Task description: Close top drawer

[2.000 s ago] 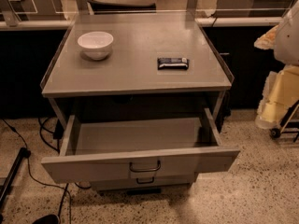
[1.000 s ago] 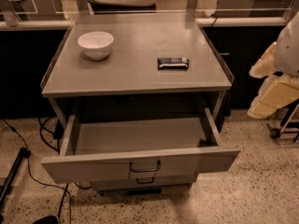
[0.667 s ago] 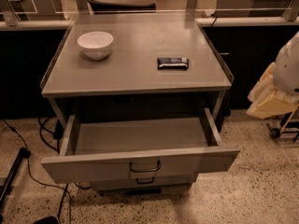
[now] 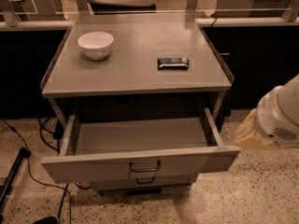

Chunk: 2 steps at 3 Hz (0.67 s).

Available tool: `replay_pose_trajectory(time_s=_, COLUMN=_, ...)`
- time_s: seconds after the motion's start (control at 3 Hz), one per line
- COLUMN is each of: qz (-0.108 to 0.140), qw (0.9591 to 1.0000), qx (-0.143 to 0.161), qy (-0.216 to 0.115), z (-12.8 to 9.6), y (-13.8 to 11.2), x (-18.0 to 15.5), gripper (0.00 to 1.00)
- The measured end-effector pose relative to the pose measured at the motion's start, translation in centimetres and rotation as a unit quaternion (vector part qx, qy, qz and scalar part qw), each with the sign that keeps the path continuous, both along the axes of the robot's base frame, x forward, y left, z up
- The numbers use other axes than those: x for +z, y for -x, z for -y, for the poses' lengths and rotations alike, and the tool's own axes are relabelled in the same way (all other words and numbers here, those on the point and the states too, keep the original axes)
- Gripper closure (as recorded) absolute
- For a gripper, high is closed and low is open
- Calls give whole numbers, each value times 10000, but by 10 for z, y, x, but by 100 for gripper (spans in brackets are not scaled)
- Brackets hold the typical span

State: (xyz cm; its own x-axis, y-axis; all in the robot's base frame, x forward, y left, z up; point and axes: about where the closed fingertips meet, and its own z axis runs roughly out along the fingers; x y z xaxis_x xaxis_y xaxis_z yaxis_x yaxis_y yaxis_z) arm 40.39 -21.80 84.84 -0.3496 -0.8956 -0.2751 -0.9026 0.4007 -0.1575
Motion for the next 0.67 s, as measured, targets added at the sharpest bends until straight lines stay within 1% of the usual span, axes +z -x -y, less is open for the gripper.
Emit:
replay_pose_trajectory(time_s=0.33, qz=-74, qw=9999, qx=40, qy=-136, z=-9, y=1, x=-37, gripper=100)
replay_pose_trajectory(time_s=0.67, qz=3, qw=9994, qx=120, qy=-310, z=-24, y=-10, x=-76, gripper=100)
